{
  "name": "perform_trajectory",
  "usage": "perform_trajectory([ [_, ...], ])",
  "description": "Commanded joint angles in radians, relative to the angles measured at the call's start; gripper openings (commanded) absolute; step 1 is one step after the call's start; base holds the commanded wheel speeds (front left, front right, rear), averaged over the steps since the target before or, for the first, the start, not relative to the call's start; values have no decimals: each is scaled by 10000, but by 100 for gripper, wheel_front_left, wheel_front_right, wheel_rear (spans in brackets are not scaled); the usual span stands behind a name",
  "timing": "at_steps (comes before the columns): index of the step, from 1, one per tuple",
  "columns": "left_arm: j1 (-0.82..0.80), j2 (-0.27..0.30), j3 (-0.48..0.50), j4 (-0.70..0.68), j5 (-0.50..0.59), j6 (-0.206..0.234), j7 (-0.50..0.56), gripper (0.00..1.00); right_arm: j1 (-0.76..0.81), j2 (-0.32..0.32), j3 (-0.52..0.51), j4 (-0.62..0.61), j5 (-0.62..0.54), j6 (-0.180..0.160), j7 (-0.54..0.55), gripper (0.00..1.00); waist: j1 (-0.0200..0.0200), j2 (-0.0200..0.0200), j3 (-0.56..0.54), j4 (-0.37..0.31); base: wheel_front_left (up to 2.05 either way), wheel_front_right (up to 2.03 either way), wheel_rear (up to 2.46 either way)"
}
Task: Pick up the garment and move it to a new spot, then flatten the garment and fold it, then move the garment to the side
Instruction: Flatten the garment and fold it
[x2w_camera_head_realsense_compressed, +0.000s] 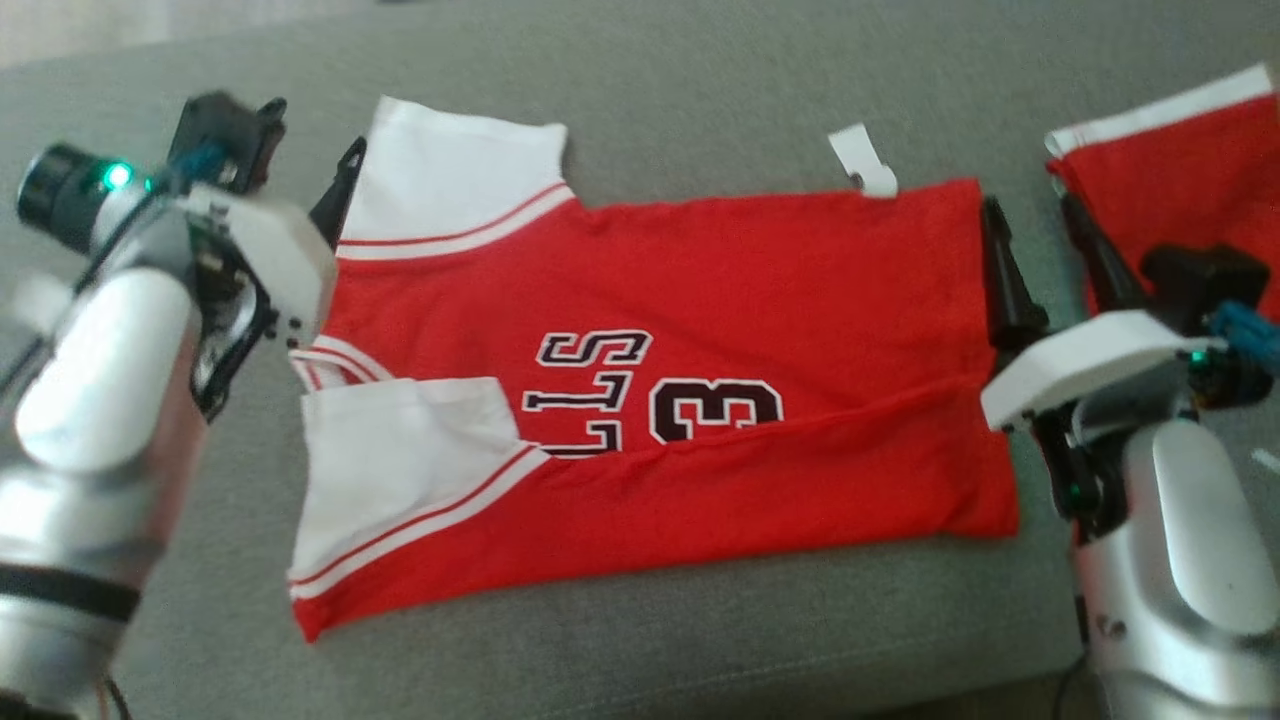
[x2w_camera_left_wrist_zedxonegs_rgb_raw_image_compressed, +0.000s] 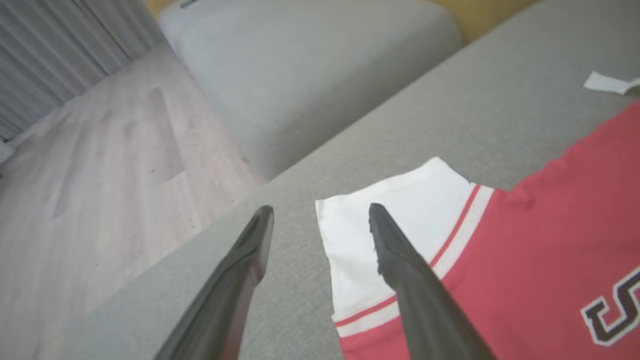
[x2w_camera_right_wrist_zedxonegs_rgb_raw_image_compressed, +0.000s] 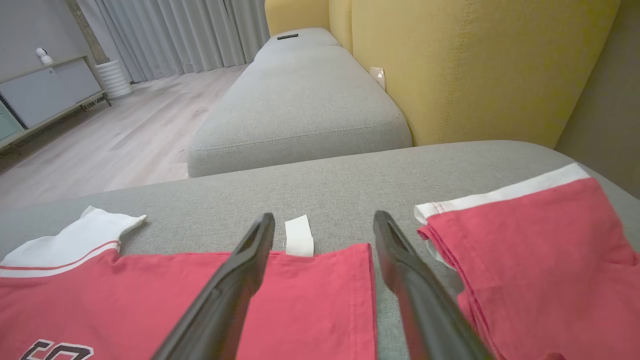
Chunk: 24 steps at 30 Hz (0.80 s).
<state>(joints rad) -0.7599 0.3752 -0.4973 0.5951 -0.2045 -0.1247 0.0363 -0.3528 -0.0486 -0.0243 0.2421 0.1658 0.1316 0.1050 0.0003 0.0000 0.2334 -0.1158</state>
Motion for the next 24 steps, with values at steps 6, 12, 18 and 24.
perform_trajectory([
  [6, -2432, 1651, -2404, 465, -2018, -56, 1259, 100, -1150, -83, 680, -137, 14, -9, -202, 100, -3, 0, 1227, -873, 0, 0, 0],
  [12, -3726, 2318, -3762, 1059, -3632, -58, 1712, 100, -1740, -58, 637, -13, 394, -9, -416, 100, -3, 0, 1827, -1206, 0, 0, 0],
  [18, -4537, 2479, -4468, 1846, -4246, -58, 1703, 100, -2038, -32, 891, 36, 668, -9, -622, 100, -3, 0, 2325, -1492, 0, 0, 0],
  [24, -5083, 2467, -4849, 2682, -4620, -59, 1785, 100, -2228, -22, 982, 110, 780, -9, -790, 100, -3, 0, 2713, -1683, 0, 0, 0],
])
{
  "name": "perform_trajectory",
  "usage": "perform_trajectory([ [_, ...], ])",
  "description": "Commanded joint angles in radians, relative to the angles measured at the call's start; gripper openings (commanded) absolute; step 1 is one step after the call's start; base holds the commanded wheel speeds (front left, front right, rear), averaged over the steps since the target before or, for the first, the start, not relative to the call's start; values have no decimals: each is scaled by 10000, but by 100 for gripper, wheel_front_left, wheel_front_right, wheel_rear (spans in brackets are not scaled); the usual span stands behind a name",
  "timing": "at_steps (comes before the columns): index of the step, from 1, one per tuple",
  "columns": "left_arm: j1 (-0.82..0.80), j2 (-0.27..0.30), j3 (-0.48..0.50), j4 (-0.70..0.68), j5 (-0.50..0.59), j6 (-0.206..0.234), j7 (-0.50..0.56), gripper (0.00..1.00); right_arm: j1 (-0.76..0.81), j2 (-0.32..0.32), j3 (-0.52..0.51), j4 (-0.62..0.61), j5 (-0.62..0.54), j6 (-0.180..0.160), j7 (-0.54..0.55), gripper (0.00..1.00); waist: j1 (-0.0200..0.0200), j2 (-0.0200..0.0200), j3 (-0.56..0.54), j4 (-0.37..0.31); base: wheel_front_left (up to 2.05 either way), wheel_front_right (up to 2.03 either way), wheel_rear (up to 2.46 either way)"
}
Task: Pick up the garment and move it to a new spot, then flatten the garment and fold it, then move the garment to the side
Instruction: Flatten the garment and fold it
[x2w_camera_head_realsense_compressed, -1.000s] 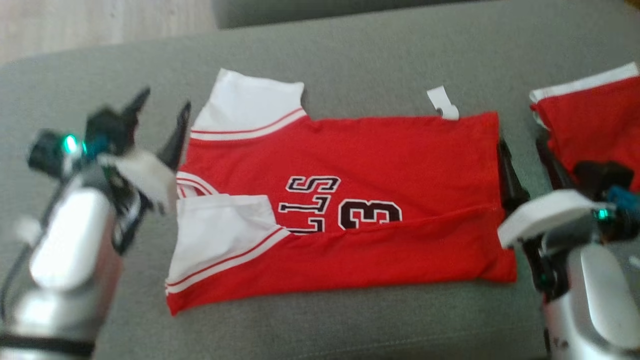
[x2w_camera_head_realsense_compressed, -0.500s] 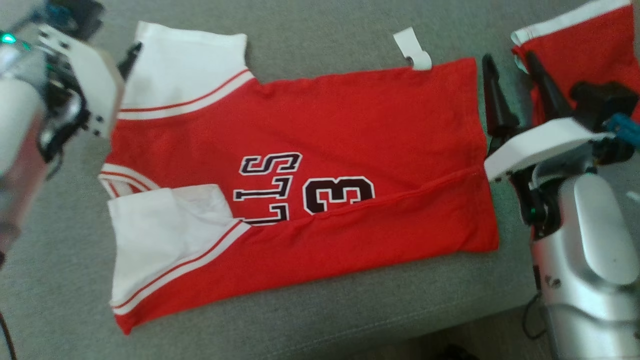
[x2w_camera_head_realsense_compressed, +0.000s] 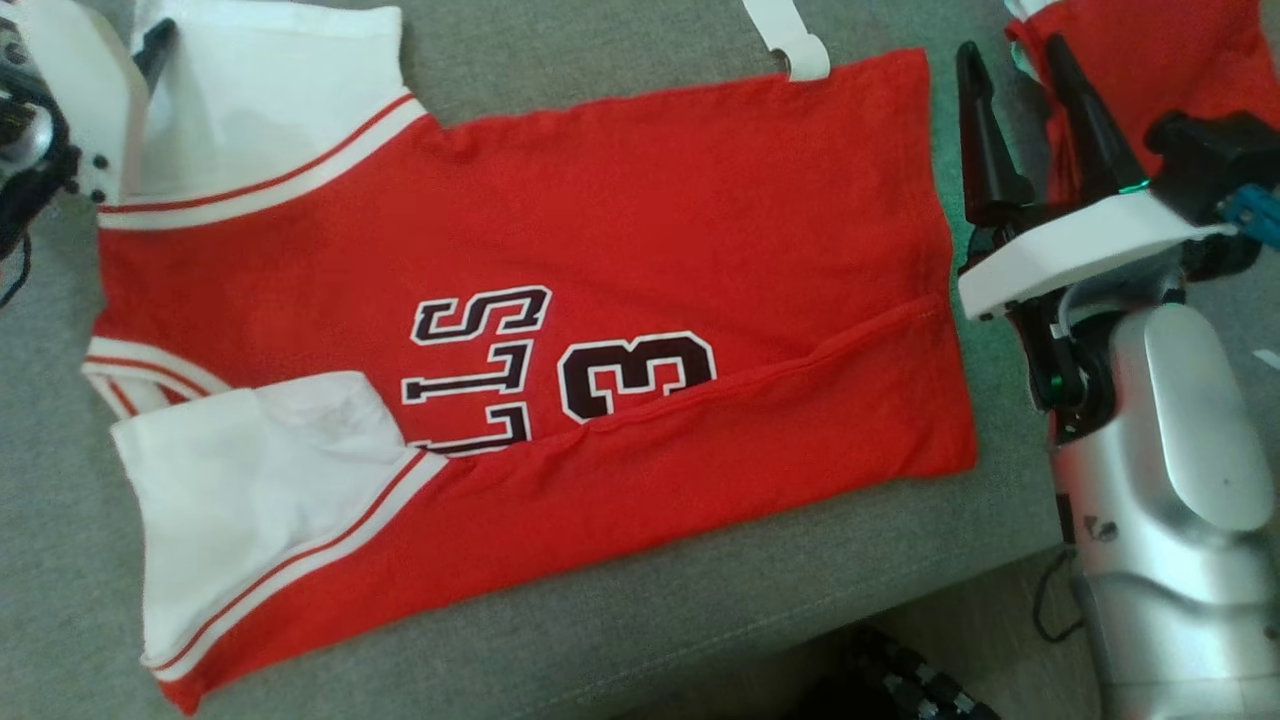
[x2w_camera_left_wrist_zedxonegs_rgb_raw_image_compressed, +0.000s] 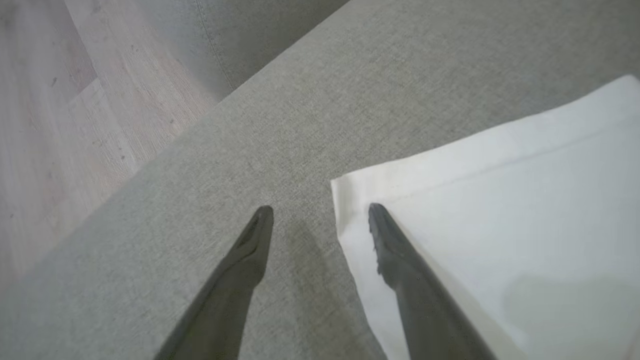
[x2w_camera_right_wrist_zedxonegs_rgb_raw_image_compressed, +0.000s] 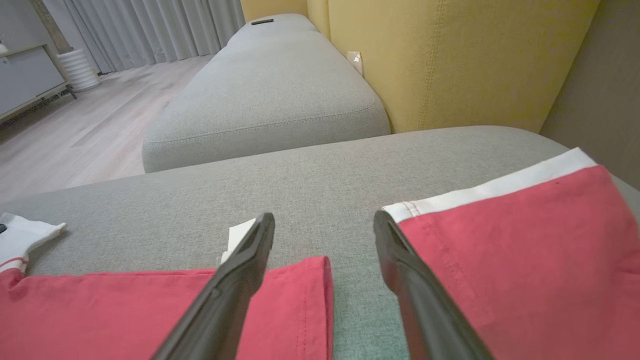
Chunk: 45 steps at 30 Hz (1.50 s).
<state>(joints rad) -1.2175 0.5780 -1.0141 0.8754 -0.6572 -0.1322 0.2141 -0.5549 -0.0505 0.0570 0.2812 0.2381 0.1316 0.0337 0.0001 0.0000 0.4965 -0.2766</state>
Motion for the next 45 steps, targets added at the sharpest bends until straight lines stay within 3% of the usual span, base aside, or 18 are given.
perform_trajectory([
  [1, -553, 424, 279, -27, -193, 16, 2, 100, -229, -2, 168, -253, 67, -9, -108, 100, -1, 0, 114, -101, 0, 0, 0],
  [8, -644, 274, -141, 48, -1276, 16, 278, 100, -304, 1, 85, -11, 29, -9, -237, 100, -1, 0, 147, -67, 0, 0, 0],
  [9, -641, 263, -231, -11, -1429, 16, 326, 91, -323, 1, 61, 26, 3, -9, -237, 100, -1, 0, 130, -46, 0, 0, 0],
  [11, -640, 266, -509, -212, -1638, 16, 354, 0, -373, 1, 1, 87, -45, -9, -223, 100, -1, 0, 88, 16, 0, 0, 0],
  [18, -687, 136, -845, -335, -2093, 16, -505, 0, -502, -85, -56, 266, -279, -9, -138, 100, -1, 0, -239, 360, 0, 0, 0],
  [22, -626, -160, -916, -112, -2092, 16, -1590, 0, -546, -405, 13, 503, -323, -9, 100, 100, -1, 0, -682, 771, 0, 0, 0],
  [26, -402, -523, -1199, -172, -2031, 16, -2523, 0, -642, -1238, 447, 988, -309, -9, 745, 100, -1, 0, -1165, 1466, 0, 0, 0],
  [31, -152, -573, -1656, -641, -1859, 16, -3207, 0, -715, -2037, 863, 1566, 131, -9, 1232, 100, -1, 0, -1477, 2083, 0, 0, 0],
  [39, 177, -547, -2280, -2032, -1622, 16, -3383, 0, -872, -3104, 1441, 2667, 1144, -9, 2009, 100, -1, 0, -1584, 2792, 0, 0, 0],
  [45, 242, -470, -2397, -2693, -1291, 73, -3346, 0, -1155, -3661, 1680, 3635, 1291, -9, 2358, 100, -1, 0, -1511, 3030, 0, 0, 0],
])
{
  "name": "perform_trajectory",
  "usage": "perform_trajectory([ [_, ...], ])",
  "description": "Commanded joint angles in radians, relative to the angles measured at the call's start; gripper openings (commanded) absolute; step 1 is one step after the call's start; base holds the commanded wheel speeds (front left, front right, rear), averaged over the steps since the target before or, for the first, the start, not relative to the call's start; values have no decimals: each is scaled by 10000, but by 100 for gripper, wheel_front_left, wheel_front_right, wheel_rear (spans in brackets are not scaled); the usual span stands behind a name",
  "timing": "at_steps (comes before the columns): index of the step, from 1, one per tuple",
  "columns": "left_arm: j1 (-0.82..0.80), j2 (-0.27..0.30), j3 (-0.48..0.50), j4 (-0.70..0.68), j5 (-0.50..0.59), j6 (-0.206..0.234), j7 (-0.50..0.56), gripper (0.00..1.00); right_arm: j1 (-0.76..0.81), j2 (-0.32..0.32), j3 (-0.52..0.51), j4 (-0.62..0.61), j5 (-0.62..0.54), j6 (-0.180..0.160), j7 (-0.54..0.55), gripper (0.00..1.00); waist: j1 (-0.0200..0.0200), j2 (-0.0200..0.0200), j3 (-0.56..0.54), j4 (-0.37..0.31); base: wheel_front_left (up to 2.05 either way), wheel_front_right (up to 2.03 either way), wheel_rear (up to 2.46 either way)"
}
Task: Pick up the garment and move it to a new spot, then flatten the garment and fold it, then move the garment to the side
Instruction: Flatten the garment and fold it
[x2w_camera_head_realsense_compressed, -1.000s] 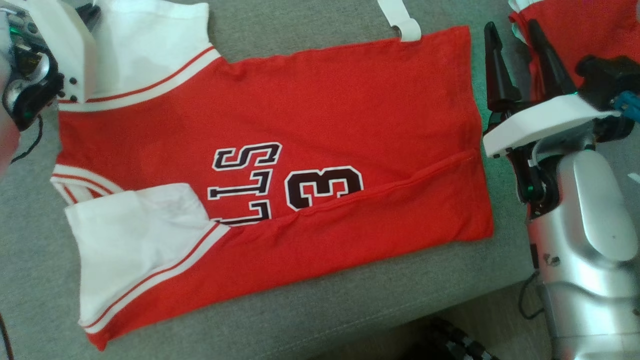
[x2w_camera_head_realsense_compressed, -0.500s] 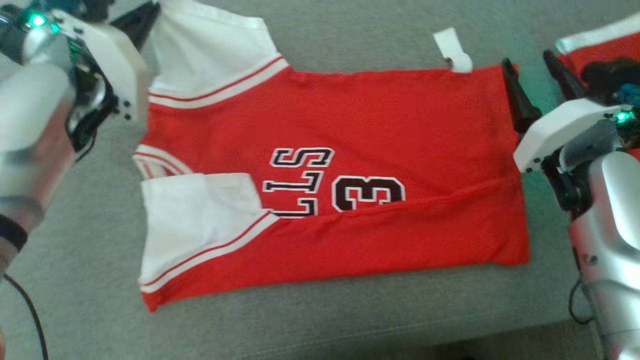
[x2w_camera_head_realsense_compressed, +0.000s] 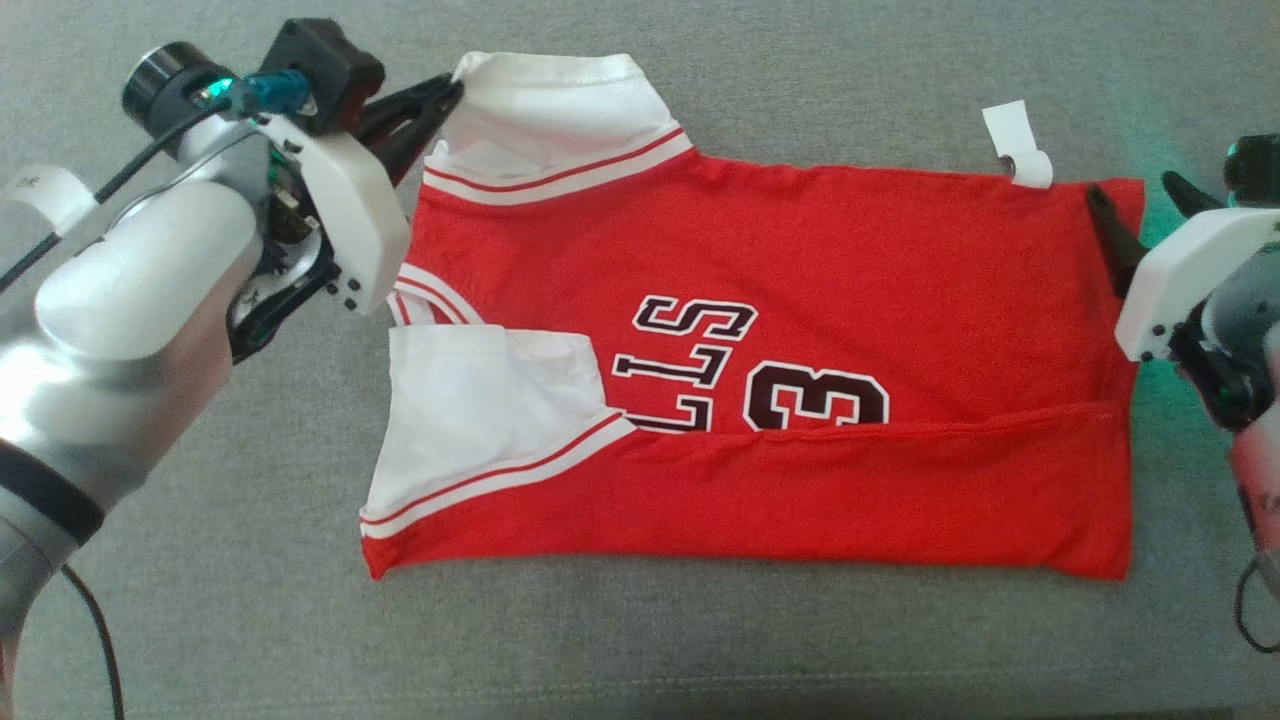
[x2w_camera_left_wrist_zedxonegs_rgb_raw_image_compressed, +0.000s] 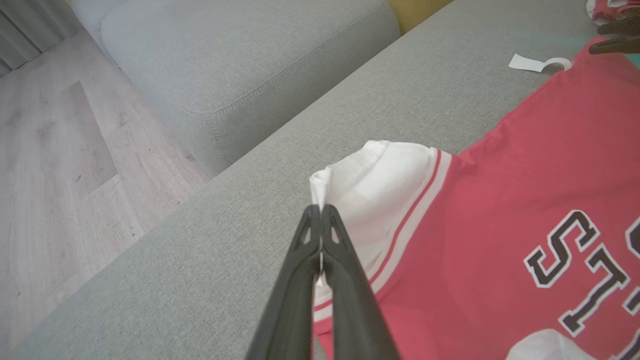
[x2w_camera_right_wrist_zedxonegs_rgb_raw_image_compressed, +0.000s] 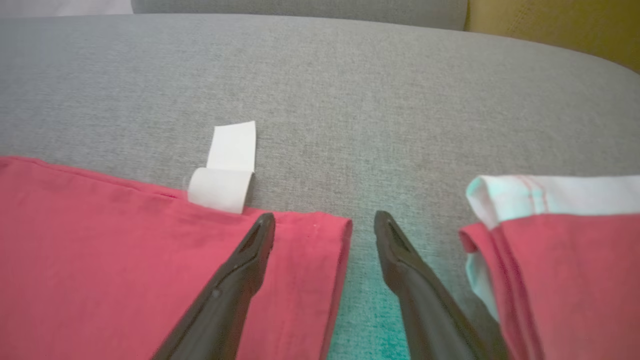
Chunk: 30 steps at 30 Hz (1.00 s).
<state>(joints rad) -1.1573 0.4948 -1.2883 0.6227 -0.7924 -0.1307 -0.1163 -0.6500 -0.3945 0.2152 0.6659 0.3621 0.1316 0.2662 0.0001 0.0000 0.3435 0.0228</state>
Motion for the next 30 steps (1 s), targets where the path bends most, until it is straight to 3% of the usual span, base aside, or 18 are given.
perform_trajectory([
  [1, -354, 373, 338, -237, 84, 83, -24, 0, -270, -270, 108, -65, 43, -9, 38, 100, -1, 0, 34, 53, 0, 0, 0],
  [10, -378, 437, 319, -604, 91, 162, 107, 0, -700, -308, 448, 855, 532, -9, 267, 100, -1, 0, 168, 135, 0, 0, 0],
  [14, -314, 476, 317, -577, 29, 229, 160, 0, -865, -338, 1045, 1071, 958, -9, 329, 100, -1, 0, 191, 104, 0, 0, 0],
  [15, -288, 486, 316, -545, 13, 238, 164, 0, -893, -353, 1162, 1109, 1058, -9, 339, 25, -1, 0, 181, 95, 0, 0, 0],
  [16, -262, 497, 325, -503, -14, 258, 159, 0, -920, -379, 1278, 1135, 1137, -9, 320, 0, -1, 0, 166, 87, 0, 0, 0],
  [30, -532, 676, 868, 252, 52, 907, -923, 0, -1810, -872, 2117, 675, 2122, -9, -1118, 0, -1, 0, 115, 62, 0, 0, 0],
])
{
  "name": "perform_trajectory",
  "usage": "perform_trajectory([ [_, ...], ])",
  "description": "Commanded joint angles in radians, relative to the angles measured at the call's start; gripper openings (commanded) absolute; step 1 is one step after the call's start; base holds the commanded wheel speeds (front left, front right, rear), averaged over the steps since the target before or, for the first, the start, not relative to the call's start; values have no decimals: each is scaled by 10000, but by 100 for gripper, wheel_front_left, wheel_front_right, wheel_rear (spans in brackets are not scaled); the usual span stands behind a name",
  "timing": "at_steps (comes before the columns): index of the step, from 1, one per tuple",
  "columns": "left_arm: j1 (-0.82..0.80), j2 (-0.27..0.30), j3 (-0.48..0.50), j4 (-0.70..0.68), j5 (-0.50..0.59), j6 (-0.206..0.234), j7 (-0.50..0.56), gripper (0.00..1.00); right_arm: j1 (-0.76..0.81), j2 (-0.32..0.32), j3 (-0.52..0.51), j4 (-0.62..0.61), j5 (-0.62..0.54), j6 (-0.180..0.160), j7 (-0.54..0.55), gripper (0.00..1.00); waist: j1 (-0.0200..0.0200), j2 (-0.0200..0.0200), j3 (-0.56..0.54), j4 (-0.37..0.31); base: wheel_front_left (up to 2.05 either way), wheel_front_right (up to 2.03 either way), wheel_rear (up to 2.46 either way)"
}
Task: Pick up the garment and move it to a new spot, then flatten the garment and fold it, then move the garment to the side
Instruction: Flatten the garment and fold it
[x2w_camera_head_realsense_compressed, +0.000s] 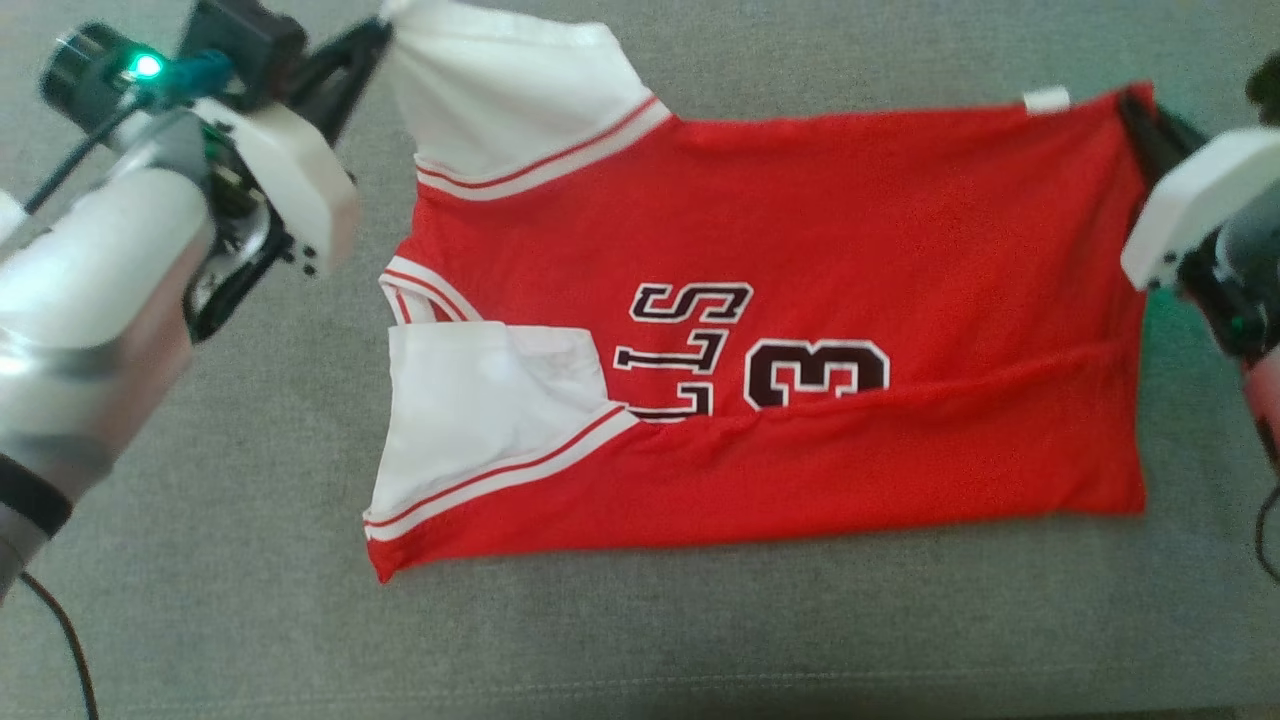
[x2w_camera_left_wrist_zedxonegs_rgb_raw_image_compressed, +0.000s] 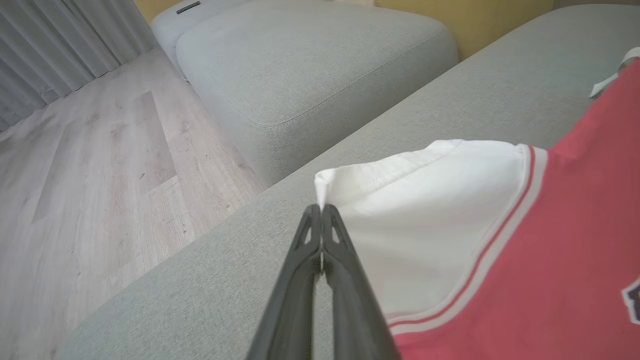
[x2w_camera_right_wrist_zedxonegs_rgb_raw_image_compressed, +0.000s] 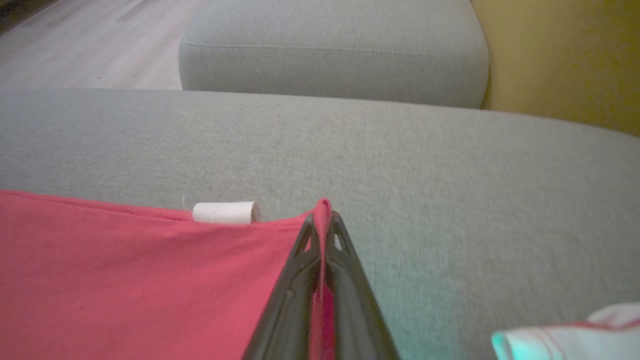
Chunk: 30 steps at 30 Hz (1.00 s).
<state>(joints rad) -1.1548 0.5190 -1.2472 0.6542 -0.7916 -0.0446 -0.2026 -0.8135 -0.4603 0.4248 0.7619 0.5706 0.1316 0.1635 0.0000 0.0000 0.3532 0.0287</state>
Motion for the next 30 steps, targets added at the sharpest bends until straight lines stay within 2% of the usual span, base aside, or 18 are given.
perform_trajectory([
  [1, -625, 429, 509, 14, 58, 79, -120, 0, -297, -293, 153, -320, 55, -9, -141, 0, 0, 0, 66, 11, 0, 0, 0],
  [5, -952, 352, 706, 365, 111, 157, -298, 0, -971, -470, 406, -241, 134, -9, -424, 0, 0, 0, 232, 39, 0, 0, 0],
  [12, -1474, 32, 1268, 943, 259, 400, -552, 0, -2073, -385, 861, 113, 207, -9, -1241, 0, 0, 0, 367, 52, 0, 0, 0],
  [16, -1445, -156, 1448, 1119, 448, 336, -584, 0, -2185, -362, 1204, 563, 300, -9, -1428, 0, 0, 0, 266, 137, 0, 0, 0],
  [17, -1120, -187, 1534, 948, 725, 145, -588, 0, -1989, -548, 1578, 772, 629, -9, -1593, 0, 0, 0, 117, 245, 0, 0, 0],
  [22, -426, -10, 1532, 366, 987, -69, -590, 0, -1478, -1059, 2224, 542, 1353, -9, -1577, 0, 0, 0, -200, 393, 0, 0, 0],
  [30, 768, 709, 1229, -1002, 1057, -259, -530, 0, -451, -2142, 3306, -398, 2717, -9, -1341, 0, 0, 0, -691, 596, 0, 0, 0],
])
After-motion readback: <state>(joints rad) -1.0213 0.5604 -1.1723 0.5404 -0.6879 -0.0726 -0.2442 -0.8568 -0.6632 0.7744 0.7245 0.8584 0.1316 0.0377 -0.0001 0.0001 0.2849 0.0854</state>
